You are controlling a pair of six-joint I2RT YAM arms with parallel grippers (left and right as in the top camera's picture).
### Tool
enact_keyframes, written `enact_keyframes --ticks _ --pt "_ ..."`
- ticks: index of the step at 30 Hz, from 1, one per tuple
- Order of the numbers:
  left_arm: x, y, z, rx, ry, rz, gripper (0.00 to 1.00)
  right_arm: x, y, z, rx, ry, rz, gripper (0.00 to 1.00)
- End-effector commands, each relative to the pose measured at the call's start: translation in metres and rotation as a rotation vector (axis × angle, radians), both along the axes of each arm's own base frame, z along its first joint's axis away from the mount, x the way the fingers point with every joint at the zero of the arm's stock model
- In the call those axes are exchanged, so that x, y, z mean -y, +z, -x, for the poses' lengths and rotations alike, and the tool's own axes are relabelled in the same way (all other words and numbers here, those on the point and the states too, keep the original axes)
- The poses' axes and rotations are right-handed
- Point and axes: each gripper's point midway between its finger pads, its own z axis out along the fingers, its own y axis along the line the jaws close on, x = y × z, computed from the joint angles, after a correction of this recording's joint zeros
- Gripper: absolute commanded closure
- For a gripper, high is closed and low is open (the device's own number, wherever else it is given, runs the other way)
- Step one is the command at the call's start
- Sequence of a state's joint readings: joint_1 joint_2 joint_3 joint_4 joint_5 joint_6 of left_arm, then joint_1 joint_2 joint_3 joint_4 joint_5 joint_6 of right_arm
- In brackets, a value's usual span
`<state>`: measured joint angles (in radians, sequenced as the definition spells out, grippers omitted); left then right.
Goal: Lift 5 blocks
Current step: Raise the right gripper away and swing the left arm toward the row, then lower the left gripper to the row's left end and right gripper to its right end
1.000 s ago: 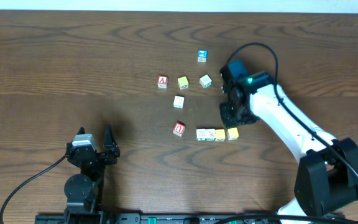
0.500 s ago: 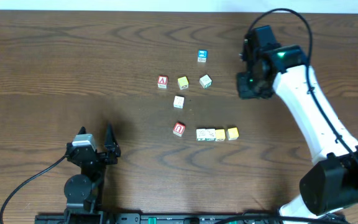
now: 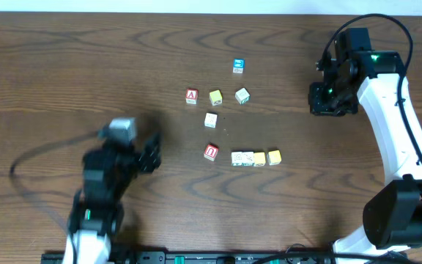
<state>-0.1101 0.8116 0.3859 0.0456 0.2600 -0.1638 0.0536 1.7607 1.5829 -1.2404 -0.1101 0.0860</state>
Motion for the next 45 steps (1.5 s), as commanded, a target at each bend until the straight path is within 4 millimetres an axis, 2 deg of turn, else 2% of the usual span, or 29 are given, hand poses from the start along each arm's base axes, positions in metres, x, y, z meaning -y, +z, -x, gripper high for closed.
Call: enact_keyframes --ticks 1,5,9,10,11,12,13,17,22,26,29,35,41,45 --pt "0.036 -0.006 -0.025 -0.155 -0.103 0.010 0.27 -0.002 0.000 0.007 -0.027 0.038 -0.023 0.83" --pt "0.056 -0.042 -0.037 -0.350 -0.146 0.012 0.27 -0.001 -0.012 0.016 -0.061 0.048 -0.022 0.90" --pt "0.085 -0.064 -0.027 -0.449 -0.300 0.117 0.27 -0.006 -0.034 0.025 -0.096 0.054 -0.053 0.94" --pt "0.092 -0.065 -0.022 -0.447 -0.359 0.123 0.37 -0.011 -0.038 0.026 -0.098 0.056 -0.078 0.94" --pt "0.094 -0.065 -0.021 -0.441 -0.386 0.119 0.53 -0.014 -0.040 0.026 -0.097 0.059 -0.095 0.95" --pt "0.094 -0.065 -0.021 -0.437 -0.391 0.113 0.79 -0.014 -0.044 0.027 -0.099 0.058 -0.098 0.96" --pt "0.094 -0.065 -0.022 -0.433 -0.389 0.111 0.91 -0.014 -0.047 0.028 -0.103 0.058 -0.097 0.96" --pt "0.092 -0.065 -0.024 -0.450 -0.341 0.129 0.93 -0.014 -0.058 0.036 -0.131 0.047 -0.097 0.99" --pt "0.084 -0.083 -0.025 -0.465 -0.201 -0.035 0.93 -0.014 -0.088 0.056 -0.185 0.029 -0.097 0.98" --pt "0.093 -0.091 -0.014 -0.467 -0.190 -0.149 0.93 -0.013 -0.111 0.073 -0.222 0.019 -0.097 0.99" --pt "0.095 -0.094 -0.011 -0.470 -0.153 -0.186 0.93 -0.015 -0.122 0.081 -0.236 0.027 -0.096 0.99" --pt "0.084 -0.108 -0.010 -0.514 -0.054 -0.199 0.93 -0.029 -0.134 0.089 -0.230 0.100 -0.092 0.99" --pt "0.079 -0.131 -0.008 -0.579 -0.008 -0.208 0.93 -0.046 -0.135 0.089 -0.205 0.193 -0.087 0.99" --pt "0.079 -0.138 -0.005 -0.602 -0.008 -0.214 0.93 -0.056 -0.136 0.087 -0.181 0.249 -0.084 0.99"
